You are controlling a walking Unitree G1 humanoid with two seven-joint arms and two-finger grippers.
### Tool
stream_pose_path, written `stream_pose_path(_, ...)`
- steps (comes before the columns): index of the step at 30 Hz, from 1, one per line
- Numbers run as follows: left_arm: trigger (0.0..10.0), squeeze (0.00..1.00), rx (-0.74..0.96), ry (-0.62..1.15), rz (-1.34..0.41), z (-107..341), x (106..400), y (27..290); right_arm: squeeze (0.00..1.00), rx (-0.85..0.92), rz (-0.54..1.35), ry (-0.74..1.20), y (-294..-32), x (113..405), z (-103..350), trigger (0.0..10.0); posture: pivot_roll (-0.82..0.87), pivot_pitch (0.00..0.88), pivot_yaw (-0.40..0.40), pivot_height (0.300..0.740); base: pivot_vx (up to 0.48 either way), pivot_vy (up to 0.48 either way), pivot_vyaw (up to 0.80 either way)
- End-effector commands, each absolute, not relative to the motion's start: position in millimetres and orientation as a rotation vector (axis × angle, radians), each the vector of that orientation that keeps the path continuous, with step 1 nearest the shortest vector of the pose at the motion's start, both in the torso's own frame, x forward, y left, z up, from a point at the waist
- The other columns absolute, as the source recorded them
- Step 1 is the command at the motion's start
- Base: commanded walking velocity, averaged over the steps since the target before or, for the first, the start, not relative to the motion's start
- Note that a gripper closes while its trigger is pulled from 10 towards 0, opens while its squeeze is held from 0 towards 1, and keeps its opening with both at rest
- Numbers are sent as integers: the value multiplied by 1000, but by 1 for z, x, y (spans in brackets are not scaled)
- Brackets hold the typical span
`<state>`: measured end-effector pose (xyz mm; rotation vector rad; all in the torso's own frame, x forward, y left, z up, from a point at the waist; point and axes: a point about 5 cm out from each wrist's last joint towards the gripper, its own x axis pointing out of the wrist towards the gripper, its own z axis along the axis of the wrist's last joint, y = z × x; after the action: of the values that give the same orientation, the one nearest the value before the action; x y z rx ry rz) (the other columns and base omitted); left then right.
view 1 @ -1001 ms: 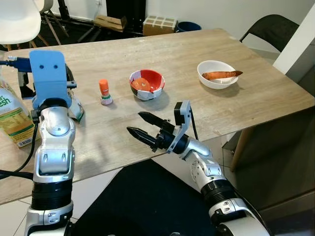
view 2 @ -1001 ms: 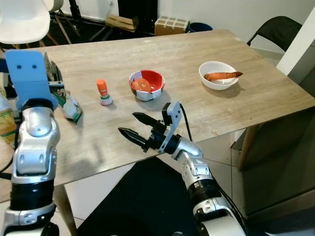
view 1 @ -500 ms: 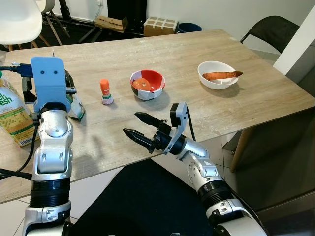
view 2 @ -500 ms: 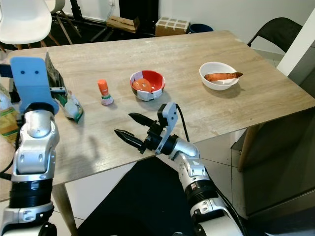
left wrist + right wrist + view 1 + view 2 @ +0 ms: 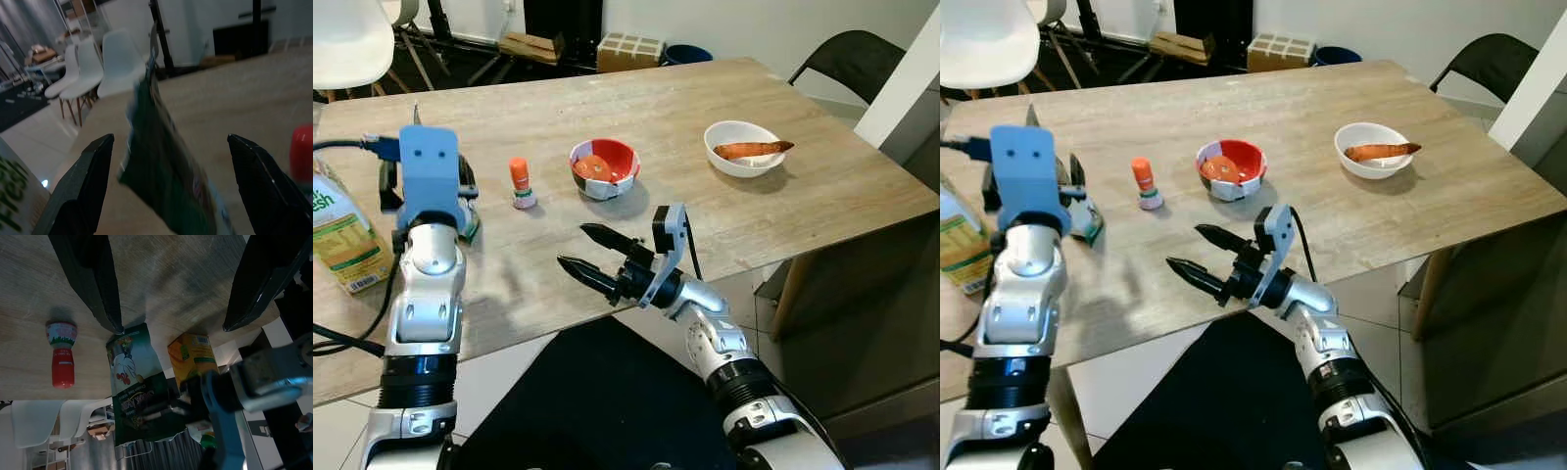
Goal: Restocking fridge
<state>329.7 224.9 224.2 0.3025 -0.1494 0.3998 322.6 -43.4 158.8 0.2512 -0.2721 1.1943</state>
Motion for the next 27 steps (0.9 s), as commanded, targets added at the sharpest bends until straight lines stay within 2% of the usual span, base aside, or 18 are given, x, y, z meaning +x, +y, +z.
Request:
stream_pose_path(1, 10000, 0, 303, -100, 402, 213, 329, 231, 0, 258, 1184, -275, -46, 322, 156, 10000, -14, 134, -53, 740, 0, 0, 0)
stream_pose_path(6, 10000, 0, 291, -80, 406, 207, 330, 233, 0, 253, 1178, -275, -47, 322, 156, 10000, -17, 133, -51, 740, 0, 0, 0)
stream_pose_path(7, 4510, 0, 285, -79, 407, 206, 330, 234, 0, 252, 1175, -275, -47, 323, 155, 10000, -18, 133, -51, 740, 0, 0, 0)
stream_pose_path(8, 4510, 0, 285, -79, 407, 206, 330, 234, 0, 252, 1175, -275, -47, 323, 155, 10000, -18, 133, -51, 740, 0, 0, 0)
stream_pose_path(9, 0, 0, 268, -74, 396, 205, 331, 233, 0, 251, 1172, -275, -48, 323, 155, 10000, -19, 133, -50, 740, 0, 0, 0)
stream_pose_path(23, 0, 0, 247, -83, 342, 206, 334, 224, 0, 252, 1160, -275, -49, 323, 154, 10000, -19, 133, -47, 740, 0, 0, 0)
stream_pose_path(27, 0, 0, 229, -85, 283, 202, 333, 210, 0, 253, 1159, -277, -49, 323, 154, 10000, -21, 130, -47, 740, 0, 0, 0)
